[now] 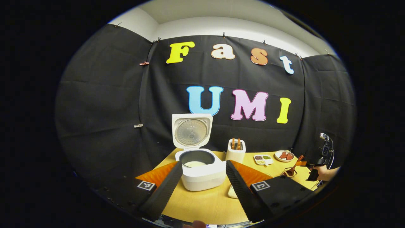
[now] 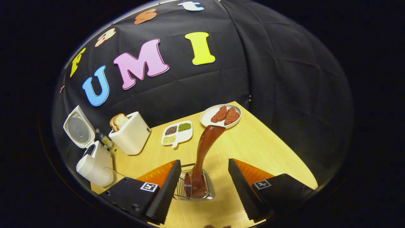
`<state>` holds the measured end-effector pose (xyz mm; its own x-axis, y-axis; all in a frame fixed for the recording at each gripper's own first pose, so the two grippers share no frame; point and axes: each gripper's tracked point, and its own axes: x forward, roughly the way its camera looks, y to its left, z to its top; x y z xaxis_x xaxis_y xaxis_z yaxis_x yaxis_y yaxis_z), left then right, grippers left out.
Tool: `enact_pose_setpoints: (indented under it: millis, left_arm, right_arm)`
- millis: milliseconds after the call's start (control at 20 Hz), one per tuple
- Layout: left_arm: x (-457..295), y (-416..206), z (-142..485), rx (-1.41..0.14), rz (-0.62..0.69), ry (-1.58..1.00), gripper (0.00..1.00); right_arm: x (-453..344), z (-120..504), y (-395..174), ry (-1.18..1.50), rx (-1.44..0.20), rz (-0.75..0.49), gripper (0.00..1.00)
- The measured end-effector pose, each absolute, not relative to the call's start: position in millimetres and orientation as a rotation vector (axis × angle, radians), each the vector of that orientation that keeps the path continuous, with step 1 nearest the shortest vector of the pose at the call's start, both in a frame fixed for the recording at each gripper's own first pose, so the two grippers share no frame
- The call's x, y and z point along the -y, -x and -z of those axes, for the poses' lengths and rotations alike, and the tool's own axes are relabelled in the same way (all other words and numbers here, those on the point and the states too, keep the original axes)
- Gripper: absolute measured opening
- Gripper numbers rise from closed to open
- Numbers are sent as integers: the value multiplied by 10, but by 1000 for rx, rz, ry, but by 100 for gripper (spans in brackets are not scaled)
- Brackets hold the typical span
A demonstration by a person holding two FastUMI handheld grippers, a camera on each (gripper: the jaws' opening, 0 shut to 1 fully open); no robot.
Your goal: Close the left gripper, press the button to open the rice cooker; take a wooden spoon from the chopstick holder with the right hand, scoop a spoonful of rice and pour it into the rice cooker, then put the wooden spoon back into the chopstick holder.
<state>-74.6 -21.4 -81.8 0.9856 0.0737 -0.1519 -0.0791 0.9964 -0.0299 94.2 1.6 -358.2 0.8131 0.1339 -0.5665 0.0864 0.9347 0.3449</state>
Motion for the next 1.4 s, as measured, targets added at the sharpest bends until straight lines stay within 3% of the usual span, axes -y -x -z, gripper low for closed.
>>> enact_pose_setpoints:
  millis: [50, 600, 950, 1400]
  left_arm:
    - [203, 729, 811, -149, -73, 38, 95]
    - [209, 237, 639, -93, 5, 20, 95]
    - [-232, -1141, 67, 42, -20, -16, 95]
    - [-680, -2832, -377, 114, -54, 13, 95]
  right_arm:
    - [8, 3523, -881, -346, -612, -22, 99]
    - [-115, 1968, -546, -262, -343, -71, 98]
    - [-458, 1394, -426, -220, -249, -107, 98]
    - [-745, 1404, -376, -186, -259, -79, 98]
